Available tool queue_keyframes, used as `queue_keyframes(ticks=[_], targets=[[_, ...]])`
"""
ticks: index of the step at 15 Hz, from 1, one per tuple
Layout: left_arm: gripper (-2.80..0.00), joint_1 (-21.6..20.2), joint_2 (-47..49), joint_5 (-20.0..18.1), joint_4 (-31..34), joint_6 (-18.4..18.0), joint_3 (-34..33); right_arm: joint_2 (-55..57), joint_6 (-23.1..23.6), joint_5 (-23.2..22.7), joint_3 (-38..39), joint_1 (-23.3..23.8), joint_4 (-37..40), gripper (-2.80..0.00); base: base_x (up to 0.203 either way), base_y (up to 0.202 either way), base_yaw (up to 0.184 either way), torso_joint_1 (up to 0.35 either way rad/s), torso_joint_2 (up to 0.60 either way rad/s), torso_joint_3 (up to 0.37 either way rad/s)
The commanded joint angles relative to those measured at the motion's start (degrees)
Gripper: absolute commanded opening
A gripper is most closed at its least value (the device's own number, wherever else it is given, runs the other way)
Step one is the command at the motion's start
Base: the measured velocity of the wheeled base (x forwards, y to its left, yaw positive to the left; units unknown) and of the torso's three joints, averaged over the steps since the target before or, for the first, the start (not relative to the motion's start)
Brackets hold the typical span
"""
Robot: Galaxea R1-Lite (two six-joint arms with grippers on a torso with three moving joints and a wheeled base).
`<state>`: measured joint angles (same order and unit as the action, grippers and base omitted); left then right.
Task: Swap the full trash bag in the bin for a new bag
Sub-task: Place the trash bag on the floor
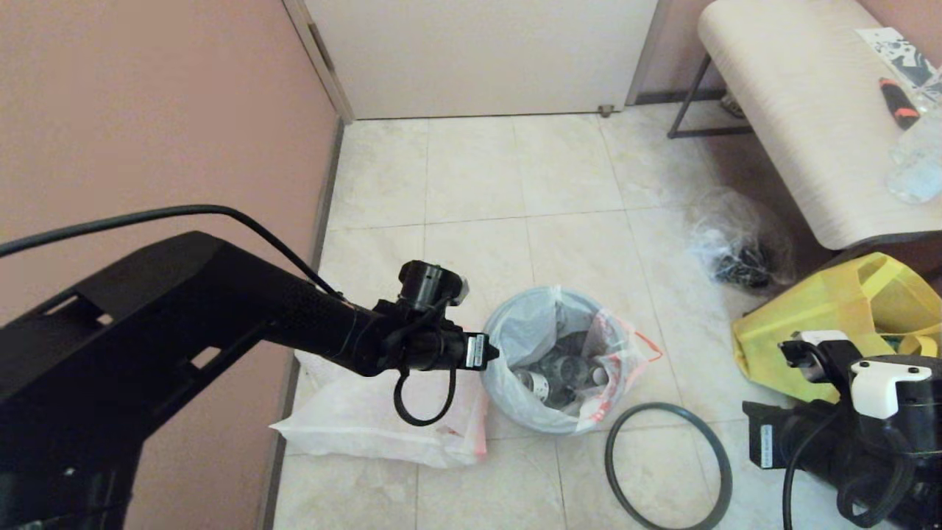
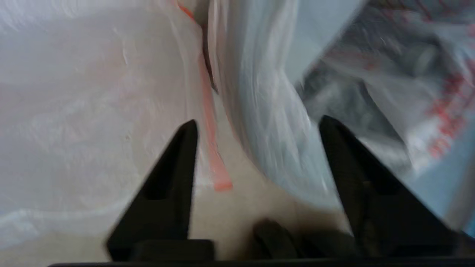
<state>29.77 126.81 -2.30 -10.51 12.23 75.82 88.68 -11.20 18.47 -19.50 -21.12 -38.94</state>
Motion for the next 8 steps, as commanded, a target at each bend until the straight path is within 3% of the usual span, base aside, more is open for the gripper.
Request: queue_keyframes(ticks=[1, 3, 5, 6, 7, 8], targets=[[0.0, 0.49, 4.21, 1.69, -0.22, 0.32, 3.46, 0.92, -0.95, 0.08, 0.3, -0.99, -1.05, -2.8, 0.0, 0.0, 0.0, 0.0, 0.0, 0.0], [0.0, 2.28, 7.7, 5.4, -0.47, 1.54, 5.97, 1.66, -5.49, 0.08, 2.07, -3.47, -3.18, -2.8, 0.0, 0.0, 0.0, 0.0, 0.0, 0.0], [0.0, 3.32, 9.89, 9.61, -0.8, 1.84, 8.17, 2.61, -6.39, 0.08, 2.82, -3.8, -4.64, -2.8, 0.0, 0.0, 0.0, 0.0, 0.0, 0.0], [-0.84, 3.36, 10.48, 11.6, -0.76, 1.98, 9.27, 3.02, -6.39, 0.15, 3.05, -3.75, -6.21, -2.8, 0.0, 0.0, 0.0, 0.0, 0.0, 0.0], [-2.8, 3.46, 10.48, 12.28, -0.57, 1.85, 9.52, 3.42, -6.38, 0.16, 3.15, -3.75, -6.83, -2.8, 0.0, 0.0, 0.0, 0.0, 0.0, 0.0], [-2.8, 3.46, 10.48, 12.46, -0.42, 1.84, 9.57, 3.52, -6.38, 0.12, 3.08, -3.75, -6.85, -2.8, 0.0, 0.0, 0.0, 0.0, 0.0, 0.0]])
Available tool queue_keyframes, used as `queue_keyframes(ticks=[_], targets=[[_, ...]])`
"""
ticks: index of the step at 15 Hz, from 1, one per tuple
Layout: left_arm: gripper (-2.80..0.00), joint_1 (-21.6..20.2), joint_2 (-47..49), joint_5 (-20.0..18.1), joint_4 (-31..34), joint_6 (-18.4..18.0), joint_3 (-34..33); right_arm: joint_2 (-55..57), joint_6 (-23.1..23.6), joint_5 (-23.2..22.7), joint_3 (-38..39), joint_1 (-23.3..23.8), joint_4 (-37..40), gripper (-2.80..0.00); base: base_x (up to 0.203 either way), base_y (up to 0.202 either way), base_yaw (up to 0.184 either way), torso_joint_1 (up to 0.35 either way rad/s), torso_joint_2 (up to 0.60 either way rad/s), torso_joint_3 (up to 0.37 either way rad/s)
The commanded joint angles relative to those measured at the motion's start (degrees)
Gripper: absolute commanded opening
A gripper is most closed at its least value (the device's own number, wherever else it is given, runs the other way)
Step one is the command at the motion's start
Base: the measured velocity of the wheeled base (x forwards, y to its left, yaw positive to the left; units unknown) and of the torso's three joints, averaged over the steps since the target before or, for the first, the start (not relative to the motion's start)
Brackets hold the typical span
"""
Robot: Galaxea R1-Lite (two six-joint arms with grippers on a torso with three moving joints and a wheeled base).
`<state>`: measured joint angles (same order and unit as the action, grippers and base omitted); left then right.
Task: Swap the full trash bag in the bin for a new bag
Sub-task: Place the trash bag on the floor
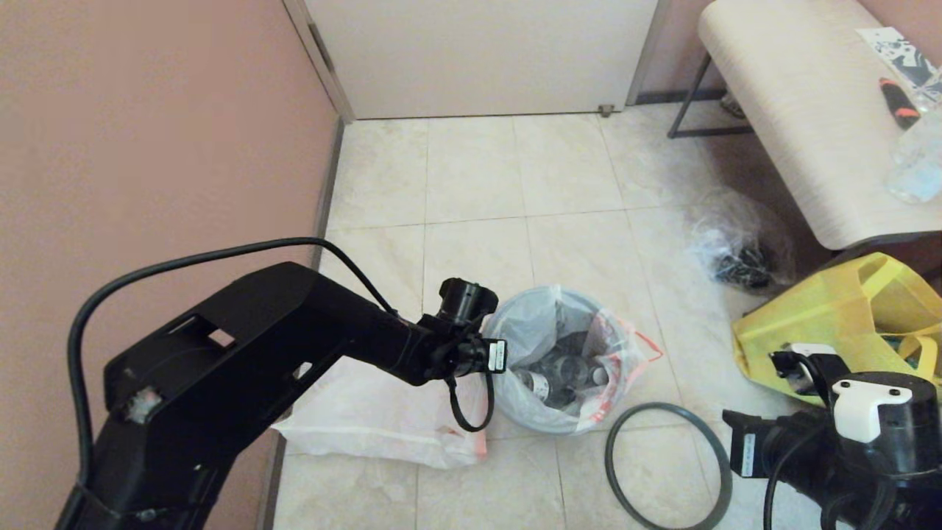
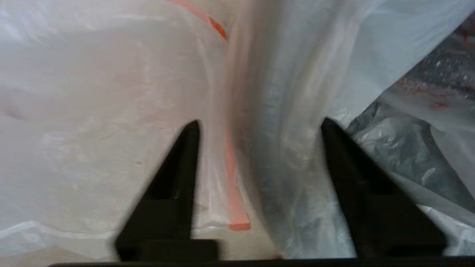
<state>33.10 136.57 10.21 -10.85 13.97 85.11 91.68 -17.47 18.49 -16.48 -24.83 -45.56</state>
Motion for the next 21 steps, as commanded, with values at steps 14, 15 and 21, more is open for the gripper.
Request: queue_keyframes(ticks=[14, 15, 21], targets=[[-2.8, -0.07, -2.72, 5.42, -0.97, 4.32, -4.68, 23.97, 1.59, -0.62, -1.58, -0.77, -21.11, -2.8, 0.0, 0.0, 0.0, 0.0, 0.0, 0.0], [-2.8, -0.06, -2.71, 5.35, -1.01, 5.89, -4.69, 25.2, 3.29, -0.61, -1.68, -0.56, -22.91, -2.8, 0.0, 0.0, 0.0, 0.0, 0.0, 0.0], [-2.8, -0.84, -4.56, 5.43, -0.93, 7.83, -5.75, 31.07, 5.67, -0.76, -5.79, 1.22, -30.09, 0.0, 0.0, 0.0, 0.0, 0.0, 0.0, 0.0]])
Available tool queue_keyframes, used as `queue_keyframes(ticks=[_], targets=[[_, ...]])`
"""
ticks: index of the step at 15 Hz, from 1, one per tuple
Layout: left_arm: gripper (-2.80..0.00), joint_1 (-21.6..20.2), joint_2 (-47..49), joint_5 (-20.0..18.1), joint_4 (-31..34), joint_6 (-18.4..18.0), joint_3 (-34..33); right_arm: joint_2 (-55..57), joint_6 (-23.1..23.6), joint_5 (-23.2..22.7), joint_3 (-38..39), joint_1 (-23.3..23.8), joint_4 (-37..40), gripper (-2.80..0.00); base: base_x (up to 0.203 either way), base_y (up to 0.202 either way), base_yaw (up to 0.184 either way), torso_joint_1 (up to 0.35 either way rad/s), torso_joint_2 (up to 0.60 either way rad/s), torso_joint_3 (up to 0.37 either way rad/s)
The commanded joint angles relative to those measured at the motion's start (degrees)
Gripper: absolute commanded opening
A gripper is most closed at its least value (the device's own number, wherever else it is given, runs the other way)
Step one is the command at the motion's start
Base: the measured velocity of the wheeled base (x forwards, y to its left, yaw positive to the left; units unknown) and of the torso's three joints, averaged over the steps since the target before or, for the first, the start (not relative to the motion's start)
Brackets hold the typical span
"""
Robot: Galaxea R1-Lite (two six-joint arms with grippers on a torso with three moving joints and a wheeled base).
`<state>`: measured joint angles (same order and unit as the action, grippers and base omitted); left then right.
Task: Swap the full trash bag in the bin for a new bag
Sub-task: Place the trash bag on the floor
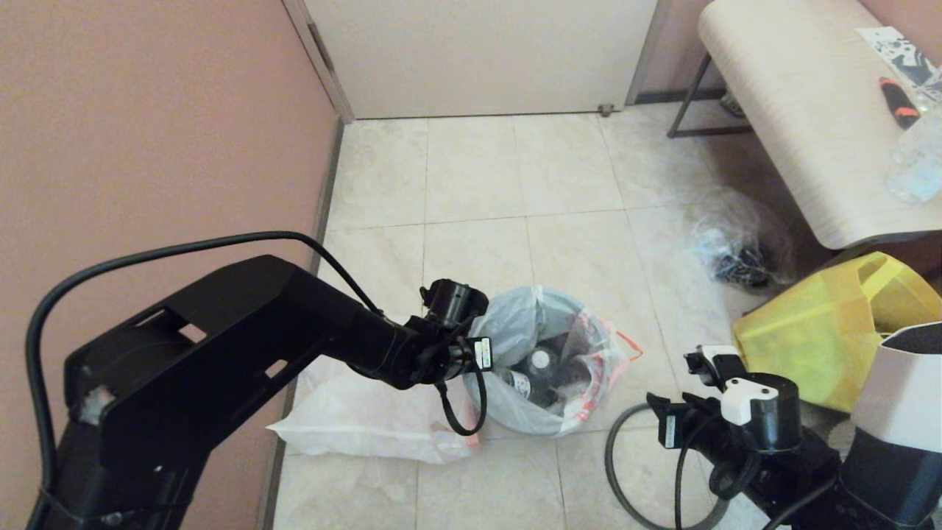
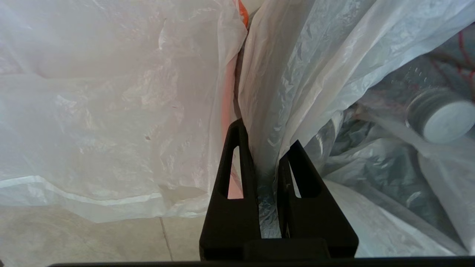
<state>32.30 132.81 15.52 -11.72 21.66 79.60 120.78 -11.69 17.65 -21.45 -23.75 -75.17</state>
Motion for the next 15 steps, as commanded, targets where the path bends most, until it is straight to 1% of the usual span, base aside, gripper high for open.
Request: queue_keyframes(ticks=[1, 4, 8, 10, 14, 15], targets=[[-2.8, -0.02, -1.08, 0.13, -0.06, 0.14, -0.18, 3.09, 0.03, 0.03, -2.46, 0.26, -0.38, 0.0, 0.0, 0.0, 0.0, 0.0, 0.0, 0.0], [-2.8, 1.01, -1.22, 0.42, 0.02, 0.23, -0.41, 6.55, 2.43, -0.37, -10.38, 3.1, 0.2, 0.0, 0.0, 0.0, 0.0, 0.0, 0.0, 0.0], [-2.8, 0.75, -1.24, 0.57, 0.03, 0.22, -0.59, 9.19, 4.11, -1.95, -19.49, 6.95, 7.3, 0.0, 0.0, 0.0, 0.0, 0.0, 0.0, 0.0], [-2.8, 0.4, -1.15, 0.57, -0.15, 0.31, -0.97, 9.58, 4.72, -2.01, -22.0, 7.72, 9.61, 0.0, 0.0, 0.0, 0.0, 0.0, 0.0, 0.0], [-2.8, 0.34, -1.14, 0.57, -0.26, 0.23, -2.94, 12.18, 4.9, -2.01, -25.68, 7.8, 10.53, 0.0, 0.0, 0.0, 0.0, 0.0, 0.0, 0.0], [-2.8, 0.31, -1.04, 0.57, -0.33, 0.31, -3.02, 12.82, 5.6, -2.01, -26.76, 7.82, 10.91, 0.0, 0.0, 0.0, 0.0, 0.0, 0.0, 0.0]])
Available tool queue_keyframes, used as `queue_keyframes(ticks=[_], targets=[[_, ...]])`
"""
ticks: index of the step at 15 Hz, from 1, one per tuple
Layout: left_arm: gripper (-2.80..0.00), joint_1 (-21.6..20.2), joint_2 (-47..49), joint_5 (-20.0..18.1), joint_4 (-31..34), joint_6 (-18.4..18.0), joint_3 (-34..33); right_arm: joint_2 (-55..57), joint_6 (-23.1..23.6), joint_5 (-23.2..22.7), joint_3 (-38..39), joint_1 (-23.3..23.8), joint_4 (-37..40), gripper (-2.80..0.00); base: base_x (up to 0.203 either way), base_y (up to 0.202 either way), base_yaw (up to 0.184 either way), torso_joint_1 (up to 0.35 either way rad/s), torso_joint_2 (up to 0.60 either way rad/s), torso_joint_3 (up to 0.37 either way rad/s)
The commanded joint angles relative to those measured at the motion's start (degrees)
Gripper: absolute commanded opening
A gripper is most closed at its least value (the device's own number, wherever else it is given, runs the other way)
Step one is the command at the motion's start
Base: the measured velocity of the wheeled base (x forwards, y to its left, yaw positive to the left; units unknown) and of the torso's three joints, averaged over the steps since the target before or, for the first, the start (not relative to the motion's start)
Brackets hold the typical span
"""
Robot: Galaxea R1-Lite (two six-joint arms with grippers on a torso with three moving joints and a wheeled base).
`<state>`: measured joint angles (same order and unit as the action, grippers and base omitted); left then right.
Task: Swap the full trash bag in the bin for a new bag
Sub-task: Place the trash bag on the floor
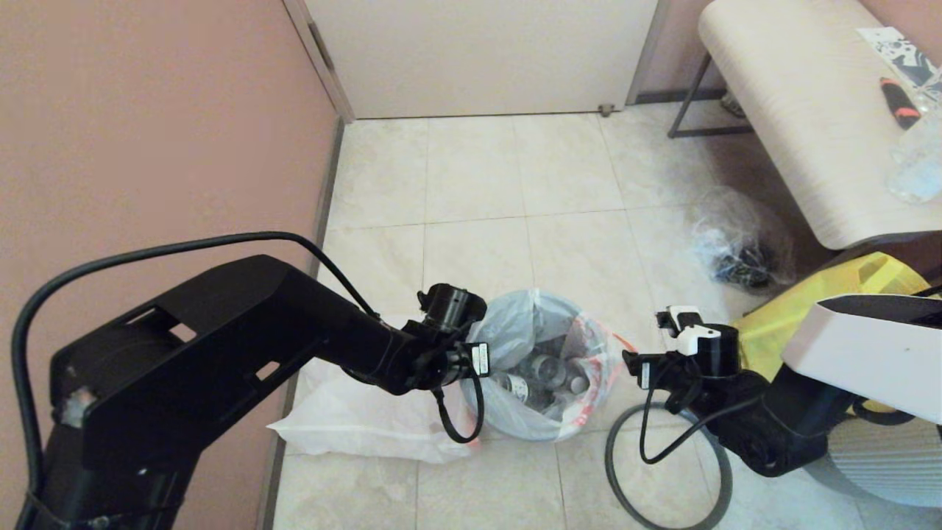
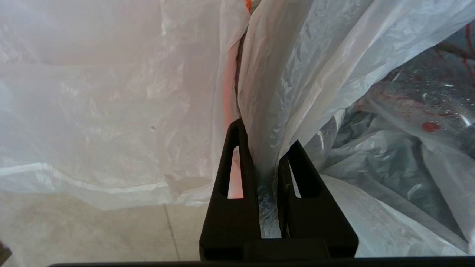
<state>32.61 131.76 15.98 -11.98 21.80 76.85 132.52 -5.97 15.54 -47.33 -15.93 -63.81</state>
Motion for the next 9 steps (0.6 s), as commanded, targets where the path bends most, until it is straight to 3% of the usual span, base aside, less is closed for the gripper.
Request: queue_keyframes(ticks=[1, 6, 7, 9], targets=[[-2.8, 0.08, 0.25, 0.1, -0.06, 0.18, -0.3, 1.54, 0.61, 0.13, -1.89, 0.01, 0.43, 0.0, 0.0, 0.0, 0.0, 0.0, 0.0, 0.0], [-2.8, 0.08, 0.78, 0.1, -1.11, 0.17, -0.47, 5.42, 2.33, 0.08, -10.91, 0.58, 6.06, 0.0, 0.0, 0.0, 0.0, 0.0, 0.0, 0.0], [-2.8, 0.08, 0.78, 0.1, -1.11, 0.09, -0.47, 5.97, 3.27, 0.05, -11.38, 0.55, 6.5, -2.8, 0.0, 0.0, 0.0, 0.0, 0.0, 0.0], [-2.8, 0.08, 0.78, 0.1, -1.11, 0.09, -0.3, 6.0, 3.34, 0.01, -11.29, 0.6, 6.78, -2.8, 0.0, 0.0, 0.0, 0.0, 0.0, 0.0]])
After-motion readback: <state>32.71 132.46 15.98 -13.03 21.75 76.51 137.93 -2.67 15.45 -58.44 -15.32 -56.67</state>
